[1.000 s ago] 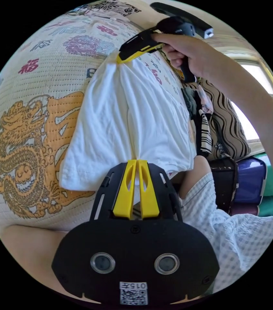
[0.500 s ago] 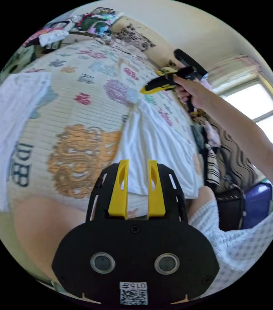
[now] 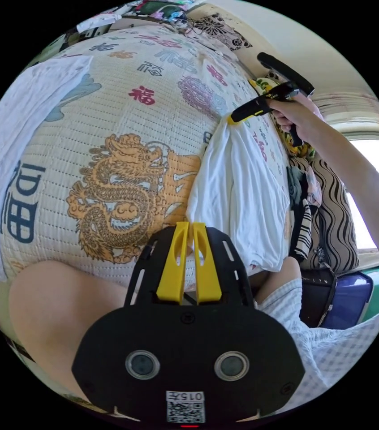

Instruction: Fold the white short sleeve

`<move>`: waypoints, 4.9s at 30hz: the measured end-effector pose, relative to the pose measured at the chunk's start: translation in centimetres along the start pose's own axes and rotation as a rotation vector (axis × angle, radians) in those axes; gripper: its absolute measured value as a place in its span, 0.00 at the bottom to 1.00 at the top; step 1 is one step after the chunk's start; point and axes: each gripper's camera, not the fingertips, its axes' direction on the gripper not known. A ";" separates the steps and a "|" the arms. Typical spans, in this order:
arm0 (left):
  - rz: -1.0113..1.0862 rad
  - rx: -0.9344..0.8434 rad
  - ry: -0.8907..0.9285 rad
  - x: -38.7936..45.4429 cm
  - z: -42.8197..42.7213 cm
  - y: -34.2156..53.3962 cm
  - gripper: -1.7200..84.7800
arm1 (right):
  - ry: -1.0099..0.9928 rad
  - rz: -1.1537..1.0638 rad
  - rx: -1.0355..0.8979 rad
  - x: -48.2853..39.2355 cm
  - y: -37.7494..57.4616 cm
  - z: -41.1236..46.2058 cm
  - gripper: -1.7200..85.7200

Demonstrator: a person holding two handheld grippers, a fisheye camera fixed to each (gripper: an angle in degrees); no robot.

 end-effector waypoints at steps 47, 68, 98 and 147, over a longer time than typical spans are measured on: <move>1.062 -0.383 0.085 45.2 39.1 14.2 0.10 | -0.732 0.548 0.647 37.7 66.3 6.7 0.11; 0.821 -0.254 -0.131 34.1 40.2 -2.7 0.08 | -0.732 0.653 0.760 38.0 81.0 4.1 0.04; 0.631 -0.237 0.687 25.5 41.9 -25.1 0.06 | -1.187 0.388 1.015 32.3 101.2 2.5 0.05; 0.769 -0.065 0.484 61.7 43.8 -19.1 0.10 | -0.234 1.221 0.719 34.9 112.3 -5.3 0.05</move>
